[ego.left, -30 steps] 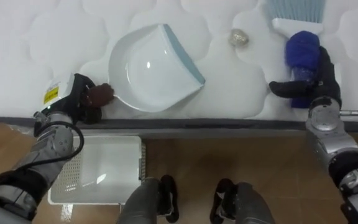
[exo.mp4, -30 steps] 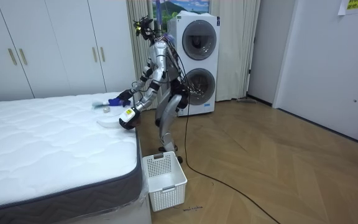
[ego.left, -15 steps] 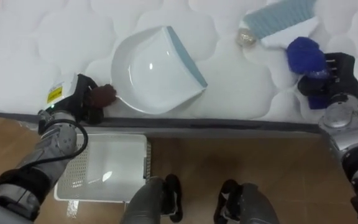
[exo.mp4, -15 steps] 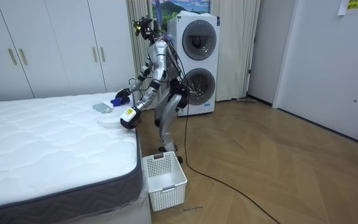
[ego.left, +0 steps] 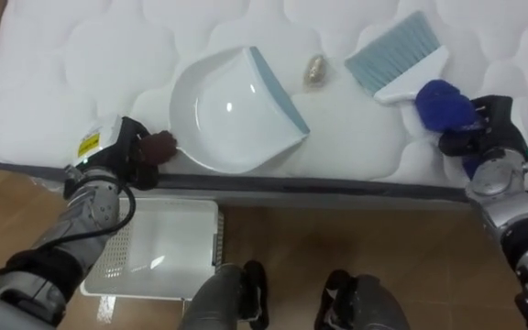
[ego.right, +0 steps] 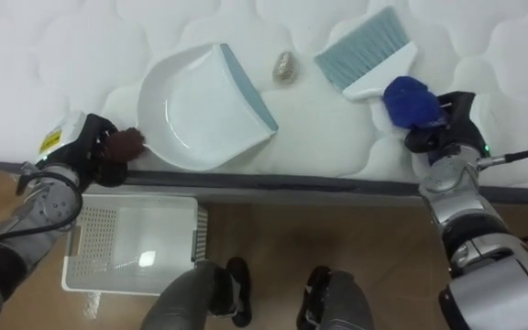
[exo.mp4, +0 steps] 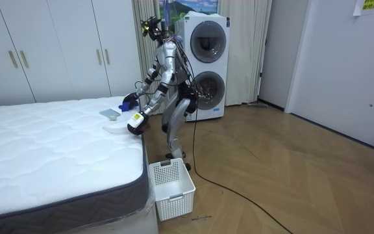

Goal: Clean bed

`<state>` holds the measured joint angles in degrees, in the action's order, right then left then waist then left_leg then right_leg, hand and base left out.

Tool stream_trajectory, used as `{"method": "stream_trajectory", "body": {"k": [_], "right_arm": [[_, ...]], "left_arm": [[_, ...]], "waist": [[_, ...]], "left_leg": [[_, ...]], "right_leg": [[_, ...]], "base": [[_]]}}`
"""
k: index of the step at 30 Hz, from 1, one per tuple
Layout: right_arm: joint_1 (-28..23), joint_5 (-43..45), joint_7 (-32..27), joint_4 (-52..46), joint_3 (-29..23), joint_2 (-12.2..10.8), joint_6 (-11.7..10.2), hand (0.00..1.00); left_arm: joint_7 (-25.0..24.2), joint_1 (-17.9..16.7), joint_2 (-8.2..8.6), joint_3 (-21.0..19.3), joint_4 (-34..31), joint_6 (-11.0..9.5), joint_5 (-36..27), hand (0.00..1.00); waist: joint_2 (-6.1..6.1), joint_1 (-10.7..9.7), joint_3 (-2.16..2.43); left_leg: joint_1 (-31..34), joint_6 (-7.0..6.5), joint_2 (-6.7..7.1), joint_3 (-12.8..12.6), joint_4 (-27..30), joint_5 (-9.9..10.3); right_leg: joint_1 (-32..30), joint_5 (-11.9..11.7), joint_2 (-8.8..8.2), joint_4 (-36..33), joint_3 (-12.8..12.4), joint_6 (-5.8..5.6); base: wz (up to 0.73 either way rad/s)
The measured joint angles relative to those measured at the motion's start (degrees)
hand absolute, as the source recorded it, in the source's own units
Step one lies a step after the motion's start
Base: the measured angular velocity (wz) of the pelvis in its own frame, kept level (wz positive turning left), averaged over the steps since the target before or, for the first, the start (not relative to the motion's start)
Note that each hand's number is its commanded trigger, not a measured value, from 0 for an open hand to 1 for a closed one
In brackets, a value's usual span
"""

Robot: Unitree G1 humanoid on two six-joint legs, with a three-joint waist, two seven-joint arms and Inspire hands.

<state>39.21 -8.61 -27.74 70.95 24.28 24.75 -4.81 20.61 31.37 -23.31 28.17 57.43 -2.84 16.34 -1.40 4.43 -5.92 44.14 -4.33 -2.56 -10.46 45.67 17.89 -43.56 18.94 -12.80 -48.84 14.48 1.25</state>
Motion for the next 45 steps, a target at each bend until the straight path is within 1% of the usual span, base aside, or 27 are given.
{"method": "stream_trajectory", "body": {"k": [5, 8, 10, 12, 19, 20, 22, 24, 25, 27, 28, 30, 31, 32, 33, 34, 35, 36, 38, 39, 40, 41, 42, 44, 45], "right_arm": [[0.0, 0.0, -0.1, 0.2, 0.6, -0.1, 0.6, 1.0], [0.0, 0.0, -0.1, 0.3, 0.9, -0.1, 0.6, 1.0], [0.0, 0.1, -0.1, 0.5, 1.0, 0.0, 0.7, 1.0], [0.0, 0.2, -0.1, 0.8, 0.9, 0.0, 0.6, 1.0], [0.0, 0.3, -0.4, 1.4, 0.8, 0.1, 0.5, 1.0], [0.0, 0.5, -0.4, 1.4, 0.8, 0.2, 0.6, 1.0], [0.2, 2.3, -0.5, 1.4, 0.7, 0.2, 0.7, 1.0], [0.8, 6.3, -0.2, 2.1, 0.8, 1.0, 1.2, 1.0], [1.0, 7.4, -0.1, 2.5, 0.8, 1.3, 1.2, 1.0], [2.0, 12.3, 0.1, 2.6, 0.9, 2.9, 2.3, 1.0], [2.3, 13.9, 0.1, 2.4, 0.9, 3.3, 2.6, 1.0], [2.8, 20.5, 0.0, 1.6, 1.2, 4.6, 3.4, 1.0], [2.8, 22.4, 0.0, 1.1, 1.3, 5.0, 3.7, 1.0], [2.8, 26.3, 0.0, -0.4, 1.3, 5.7, 4.3, 1.0], [2.9, 28.0, -0.1, -1.1, 1.3, 6.0, 4.6, 1.0], [3.2, 31.9, -0.2, -2.1, 1.5, 6.9, 5.0, 1.0], [4.5, 36.2, -0.4, -2.1, 1.6, 7.4, 5.3, 1.0], [6.1, 39.9, -1.0, -2.2, 2.1, 7.6, 6.1, 1.0], [8.4, 44.2, -2.2, -2.2, 3.0, 7.9, 6.8, 1.0], [9.7, 47.8, -3.0, -2.6, 3.9, 8.2, 6.9, 1.0], [10.0, 49.8, -3.4, -3.0, 4.0, 8.4, 6.9, 1.0], [10.4, 53.3, -4.0, -4.1, 4.2, 8.7, 6.9, 1.0], [10.4, 56.8, -4.7, -5.2, 4.3, 8.7, 7.1, 1.0], [10.5, 61.6, -5.7, -6.8, 4.4, 8.7, 7.4, 1.0], [10.9, 63.7, -6.7, -6.9, 5.6, 8.7, 7.6, 1.0]], "left_arm": [[-0.4, 0.0, 0.01, 0.3, 0.0, 0.4, 0.0, 1.0], [-0.5, -0.1, 0.01, 0.3, 0.1, 0.8, 0.1, 1.0], [-0.5, -0.1, 0.0, 0.3, 0.1, 0.8, 0.2, 1.0], [-0.4, -0.1, 0.0, 0.3, 0.1, 0.9, 0.2, 1.0], [-0.3, -0.1, -0.03, 0.3, 0.1, 0.9, 0.2, 1.0], [-0.3, -0.1, -0.04, 0.3, 0.1, 0.9, 0.2, 1.0], [0.1, -0.1, -0.11, 0.2, 0.1, 0.9, 0.5, 1.0], [0.4, 0.0, -0.18, 0.2, -0.1, 0.9, 1.7, 1.0], [0.4, 0.0, -0.18, 0.2, -0.1, 0.9, 2.2, 1.0], [0.5, 0.2, -0.53, 0.2, -0.1, 1.0, 3.3, 1.0], [0.5, 0.2, -0.78, 0.2, -0.1, 1.0, 3.6, 1.0], [1.4, 0.4, -1.85, 0.2, 0.0, 0.9, 5.4, 1.0], [1.7, 0.5, -2.3, 0.2, -0.1, 0.9, 5.9, 1.0], [2.5, 0.4, -3.16, 0.1, -0.1, 0.8, 6.6, 1.0], [2.9, 0.3, -3.46, 0.1, -0.1, 0.8, 7.2, 1.0], [3.5, 0.3, -4.28, 0.0, -0.7, 0.8, 8.5, 1.0], [4.1, 0.4, -5.11, 0.0, -1.2, 0.8, 9.5, 1.0], [4.2, 0.4, -5.62, 0.0, -1.4, 1.1, 9.6, 1.0], [4.4, 0.5, -5.8, 0.1, -1.5, 1.6, 9.6, 1.0], [4.7, 0.5, -6.28, 0.1, -1.7, 1.6, 9.6, 1.0], [4.9, 0.5, -6.63, 0.1, -2.0, 1.5, 9.7, 1.0], [5.4, 0.4, -7.19, 0.1, -2.1, 1.5, 10.4, 1.0], [5.6, 0.4, -7.58, 0.1, -2.2, 1.5, 10.9, 1.0], [6.3, 0.4, -7.92, 0.1, -2.2, 1.2, 12.1, 1.0], [6.6, 0.4, -8.16, 0.1, -2.3, 1.0, 12.8, 1.0]], "waist": [[0.17, 0.0, 0.1], [0.2, -0.1, 0.12], [0.22, -0.1, 0.13], [0.3, -0.5, 0.18], [0.32, -0.6, 0.2], [0.4, -0.6, 0.24], [0.8, -0.5, 0.6], [1.3, -0.2, 0.91], [1.42, -0.1, 0.98], [2.1, 0.0, 1.16], [2.39, 0.0, 1.13], [3.96, 0.2, 1.11], [4.41, 0.1, 1.03], [5.31, 0.1, 0.95], [5.66, 0.1, 0.98], [6.61, 0.2, 0.88], [7.32, 0.2, 0.69], [7.85, 0.1, 0.63], [8.5, -0.1, 0.51], [9.03, -0.2, 0.23], [9.31, -0.1, 0.09], [9.89, -0.1, -0.09], [10.32, -0.1, -0.09], [10.62, 0.0, -0.09], [10.81, 0.1, -0.07]], "left_leg": [[-0.3, -0.01, 0.02, 0.1, 0.0, 0.0], [-0.4, -0.05, 0.07, 0.1, 0.0, 0.0], [-0.4, -0.08, 0.08, 0.2, 0.0, -0.1], [-0.4, -0.18, 0.22, 0.2, -0.1, -0.1], [-0.3, -0.23, 0.26, 0.2, -0.1, -0.1], [-0.3, -0.23, 0.25, 0.2, -0.1, -0.1], [0.2, -0.23, 0.27, 0.2, -0.1, -0.2], [0.3, -0.27, 0.22, 0.1, -0.1, -0.2], [0.2, -0.28, 0.25, 0.0, -0.2, -0.3], [0.1, -0.29, 0.24, 0.0, -0.3, -0.3], [0.1, -0.28, 0.18, 0.0, -0.3, -0.4], [0.1, -0.15, -0.28, -0.2, -0.4, -0.6], [0.1, -0.11, -0.38, -0.2, -0.4, -0.6], [0.1, -0.05, -0.77, -0.3, -0.3, -0.6], [0.2, 0.06, -0.95, -0.3, -0.3, -0.7], [0.2, 0.23, -1.16, -0.3, -0.4, -0.8], [0.1, 0.25, -1.51, -0.4, -0.2, -0.8], [0.1, 0.3, -1.68, -0.4, -0.1, -0.8], [0.1, 0.39, -1.69, -0.4, -0.1, -0.9], [0.1, 0.46, -1.72, -0.4, -0.2, -1.0], [0.1, 0.52, -1.75, -0.3, -0.2, -1.1], [0.1, 0.56, -1.82, -0.3, -0.3, -1.1], [0.1, 0.57, -1.88, -0.3, -0.4, -1.1], [0.1, 0.58, -1.99, -0.3, -0.7, -1.1], [0.1, 0.57, -1.92, -0.3, -0.9, -1.1]], "right_leg": [[0.4, 0.0, 0.01, 0.1, 0.1, -0.05], [0.4, 0.0, -0.07, 0.0, 0.0, -0.05], [0.4, -0.1, -0.08, 0.1, 0.0, -0.08], [0.4, -0.1, -0.23, 0.0, 0.0, -0.1], [0.4, -0.2, -0.19, 0.1, 0.0, -0.22], [0.3, -0.2, -0.14, 0.2, -0.1, -0.24], [-0.4, -0.2, -0.11, 0.1, -0.3, -0.25], [-0.5, -0.4, -0.12, 0.1, -0.2, -0.2], [-0.4, -0.4, -0.15, 0.1, -0.3, -0.21], [-0.3, -0.4, -0.14, 0.1, -0.2, -0.2], [-0.3, -0.5, -0.12, 0.2, -0.1, -0.14], [-0.3, -0.8, 0.17, 0.4, -0.2, 0.25], [-0.3, -0.8, 0.24, 0.5, -0.2, 0.31], [-0.3, -1.0, 0.7, 0.7, -0.2, 0.5], [-0.3, -1.2, 0.92, 0.9, -0.2, 0.57], [-0.4, -1.4, 1.02, 1.2, -0.2, 0.76], [-0.4, -1.5, 0.99, 1.2, -0.2, 0.91], [-0.4, -1.6, 1.04, 1.2, 0.0, 1.07], [-0.4, -1.6, 1.01, 1.2, 0.0, 1.14], [-0.4, -1.7, 1.07, 1.2, 0.0, 1.19], [-0.4, -1.7, 1.12, 1.3, 0.0, 1.23], [-0.4, -1.7, 1.26, 1.4, 0.0, 1.29], [-0.3, -1.7, 1.4, 1.5, 0.0, 1.29], [-0.1, -2.0, 1.63, 2.2, 0.1, 1.2], [-0.1, -2.0, 1.6, 2.4, 0.0, 1.14]], "base": [[0.0], [0.0], [0.0], [0.0], [0.0], [0.0], [0.0], [0.0], [0.0], [0.0], [-0.03], [-0.07], [-0.1], [-0.1], [-0.13], [-0.1], [-0.1], [-0.05], [0.0], [0.0], [0.0], [0.0], [0.0], [0.0], [0.0]]}}
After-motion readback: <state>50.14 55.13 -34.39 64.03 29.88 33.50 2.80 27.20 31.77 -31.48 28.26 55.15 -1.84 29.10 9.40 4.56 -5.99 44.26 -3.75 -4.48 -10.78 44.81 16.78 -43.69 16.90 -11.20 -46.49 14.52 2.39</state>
